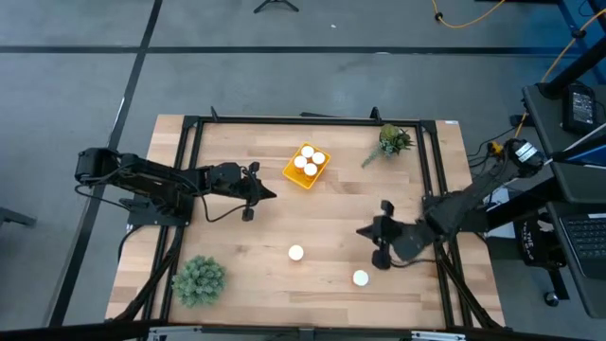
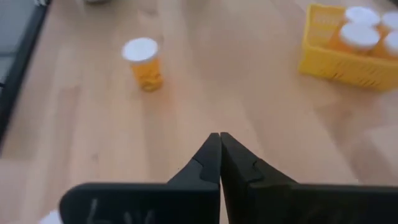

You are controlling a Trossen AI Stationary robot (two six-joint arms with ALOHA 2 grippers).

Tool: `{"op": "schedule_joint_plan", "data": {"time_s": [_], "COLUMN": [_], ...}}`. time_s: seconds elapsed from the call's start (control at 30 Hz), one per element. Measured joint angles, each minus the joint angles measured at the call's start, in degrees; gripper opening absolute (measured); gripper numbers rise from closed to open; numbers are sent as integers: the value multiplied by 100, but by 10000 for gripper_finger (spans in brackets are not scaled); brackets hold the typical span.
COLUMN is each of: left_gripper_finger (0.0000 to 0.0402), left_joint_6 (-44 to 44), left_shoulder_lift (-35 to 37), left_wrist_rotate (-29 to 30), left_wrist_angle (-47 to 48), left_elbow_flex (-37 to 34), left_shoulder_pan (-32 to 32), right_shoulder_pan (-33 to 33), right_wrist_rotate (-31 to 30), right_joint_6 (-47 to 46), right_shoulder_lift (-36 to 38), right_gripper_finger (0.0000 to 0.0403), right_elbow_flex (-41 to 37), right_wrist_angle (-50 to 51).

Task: Pick and place pill bottles into a basket
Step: Put the bottom pill bottle into the bin

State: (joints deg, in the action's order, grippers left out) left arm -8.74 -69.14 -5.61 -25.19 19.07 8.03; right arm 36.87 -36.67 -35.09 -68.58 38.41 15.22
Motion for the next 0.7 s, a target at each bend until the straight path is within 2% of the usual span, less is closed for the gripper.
{"op": "schedule_joint_plan", "data": {"time_s": [0.17, 0.27, 0.47, 0.6, 0.7], "left_gripper_finger": [5, 2, 5, 2, 3], "left_joint_6": [62, 102, 348, 307, 263], "left_shoulder_lift": [0, 0, 0, 0, 0], "left_wrist_rotate": [68, 68, 70, 70, 68], "left_wrist_angle": [4, -47, -40, -69, -74], "left_elbow_flex": [0, 0, 0, 0, 0], "left_shoulder_pan": [0, -2, 0, 0, -2], "right_shoulder_pan": [715, 953, 1326, 1879, 2282], "right_wrist_rotate": [-438, -532, -175, -422, -610], "right_joint_6": [-984, -1409, -2394, -3067, -4235], "right_shoulder_lift": [-2, -124, -1006, -1517, -1757], "right_gripper_finger": [1, 1, 0, 0, 0], "right_elbow_flex": [0, 265, 1531, 1929, 1991], "right_wrist_angle": [132, 653, 2481, 2726, 2717]}}
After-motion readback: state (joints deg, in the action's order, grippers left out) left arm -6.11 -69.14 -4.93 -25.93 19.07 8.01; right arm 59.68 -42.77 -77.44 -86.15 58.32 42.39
